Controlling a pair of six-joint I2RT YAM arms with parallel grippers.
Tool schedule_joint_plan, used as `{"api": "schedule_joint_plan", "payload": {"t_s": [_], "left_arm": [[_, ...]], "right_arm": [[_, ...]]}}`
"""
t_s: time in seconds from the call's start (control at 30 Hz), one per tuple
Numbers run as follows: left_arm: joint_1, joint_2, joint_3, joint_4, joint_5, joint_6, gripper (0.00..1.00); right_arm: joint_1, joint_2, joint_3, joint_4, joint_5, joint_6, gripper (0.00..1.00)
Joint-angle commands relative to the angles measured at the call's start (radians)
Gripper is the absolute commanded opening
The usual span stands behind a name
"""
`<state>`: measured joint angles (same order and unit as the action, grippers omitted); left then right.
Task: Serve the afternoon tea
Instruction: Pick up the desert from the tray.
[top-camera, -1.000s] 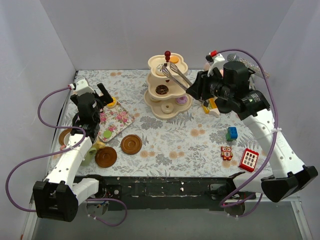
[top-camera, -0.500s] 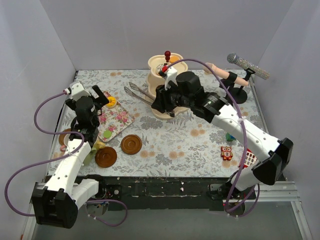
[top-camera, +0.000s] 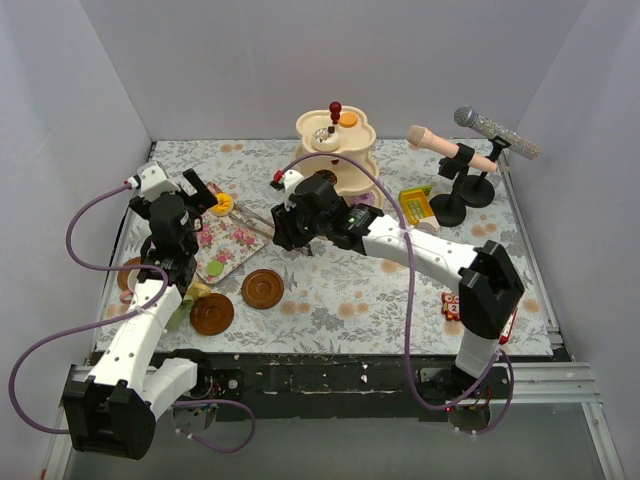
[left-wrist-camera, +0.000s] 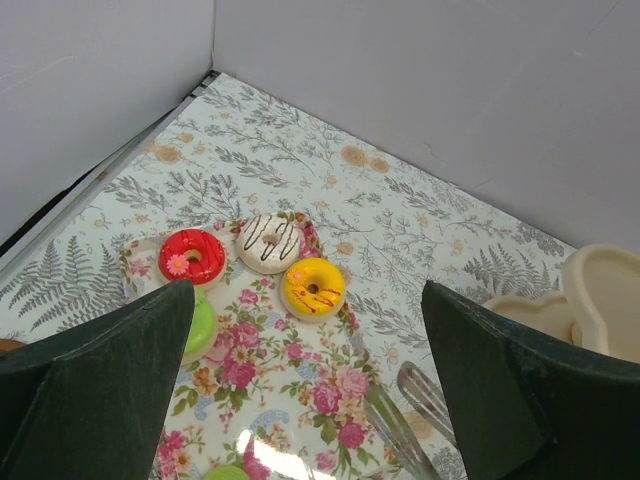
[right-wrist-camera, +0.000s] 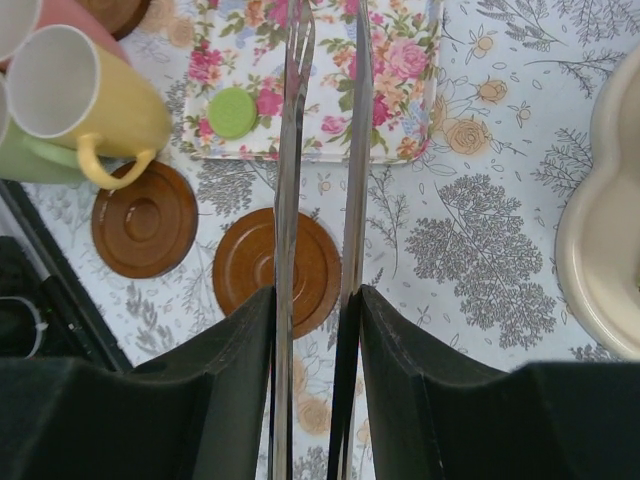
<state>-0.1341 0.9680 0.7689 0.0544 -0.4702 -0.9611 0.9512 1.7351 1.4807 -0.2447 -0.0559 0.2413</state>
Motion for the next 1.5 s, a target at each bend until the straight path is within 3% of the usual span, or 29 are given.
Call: {"api": "schedule_joint_plan", "payload": {"t_s": [0.0,0.4,0.73,1.47], "left_arm": [[-0.002,-0.005,-0.006,0.015,0.021,0.007,0.98],[-0.002,0.0,-0.006,0.016,0.033,0.009,0.98],[-0.002,0.005,-0.006,0.018,0.039,0.01,0.98],[-0.004,0.011,-0.006,0.018,0.042,0.012,0.98]], "right_arm": [[-0.002,0.09,0.03,0.142,0.019,0.007,0.45],[-0.009,0.291,0.147,0.168,0.047,-0.004,0.47],[-0.026,0.411,0.277,0.087,0.047,-0.004,0.48],[-0.029,0.547,0.467,-0.016,0.018,-0.036,0.5]]}}
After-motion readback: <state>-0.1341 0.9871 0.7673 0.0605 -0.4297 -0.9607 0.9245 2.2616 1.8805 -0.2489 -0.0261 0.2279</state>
